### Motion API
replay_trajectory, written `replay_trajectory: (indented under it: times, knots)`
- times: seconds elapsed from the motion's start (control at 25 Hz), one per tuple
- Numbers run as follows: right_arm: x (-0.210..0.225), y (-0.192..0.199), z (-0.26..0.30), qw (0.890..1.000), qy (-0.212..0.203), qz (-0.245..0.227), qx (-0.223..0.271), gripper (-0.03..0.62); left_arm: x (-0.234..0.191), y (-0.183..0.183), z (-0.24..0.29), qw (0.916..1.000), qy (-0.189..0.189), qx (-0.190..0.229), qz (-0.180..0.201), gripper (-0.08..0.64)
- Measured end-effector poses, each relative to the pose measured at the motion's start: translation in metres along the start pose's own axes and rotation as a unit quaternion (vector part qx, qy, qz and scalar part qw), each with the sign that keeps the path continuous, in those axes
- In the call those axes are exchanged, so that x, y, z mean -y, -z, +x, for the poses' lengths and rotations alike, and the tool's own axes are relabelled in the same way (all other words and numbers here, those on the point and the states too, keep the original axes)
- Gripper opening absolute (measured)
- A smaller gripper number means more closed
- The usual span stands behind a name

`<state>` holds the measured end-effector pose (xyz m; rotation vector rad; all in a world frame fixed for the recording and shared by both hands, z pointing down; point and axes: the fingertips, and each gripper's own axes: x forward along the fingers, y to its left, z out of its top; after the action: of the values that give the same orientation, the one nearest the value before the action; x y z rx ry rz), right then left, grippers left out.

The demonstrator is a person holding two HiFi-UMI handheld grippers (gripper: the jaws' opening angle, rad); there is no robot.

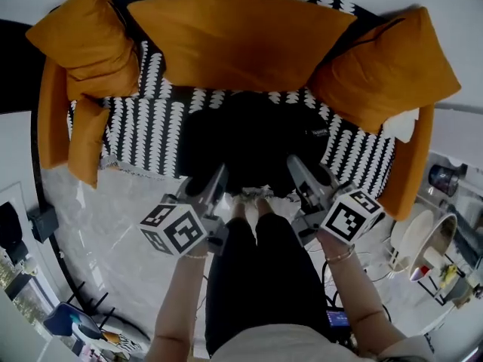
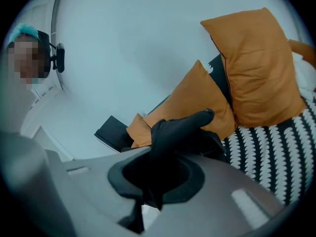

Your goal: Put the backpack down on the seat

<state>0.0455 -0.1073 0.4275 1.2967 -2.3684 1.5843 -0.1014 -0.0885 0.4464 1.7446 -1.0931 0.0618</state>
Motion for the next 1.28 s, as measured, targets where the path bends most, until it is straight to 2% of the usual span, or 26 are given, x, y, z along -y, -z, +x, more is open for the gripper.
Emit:
replay_trajectory:
  times: [0.4,0.56,0.64,0.76,1.04,1.16,1.28]
  knots:
    - [0.043,0.011,0.038,1.0,0.01,0.008,0.001,0.049,-0.028,0.015,0.055,0.9994,-0.019,-0.011,0.027,0.061]
    - [0.07,0.021,0.052,0.999,0.035,-0.003,-0.005,0.049,-0.062,0.022,0.065,0.9963,-0.065,-0.015,0.054,0.063]
    - [0.08,0.031,0.057,0.999,0.041,0.002,-0.004,0.049,-0.079,0.029,0.066,0.9943,-0.091,-0.016,0.053,0.063]
    - [0.082,0.037,0.063,0.999,0.032,0.014,0.011,0.049,-0.092,0.033,0.068,0.9937,-0.102,-0.005,0.045,0.064]
    - [0.094,0.039,0.081,0.999,0.048,-0.01,0.023,0.087,-0.105,0.027,0.09,0.9886,-0.129,-0.001,0.078,0.069]
    - [0.101,0.045,0.084,0.997,0.075,-0.032,0.017,0.098,-0.104,0.029,0.095,0.9849,-0.14,-0.002,0.101,0.075]
    - [0.109,0.048,0.083,0.991,0.117,-0.058,0.009,0.152,-0.103,0.032,0.095,0.9818,-0.152,0.002,0.113,0.083]
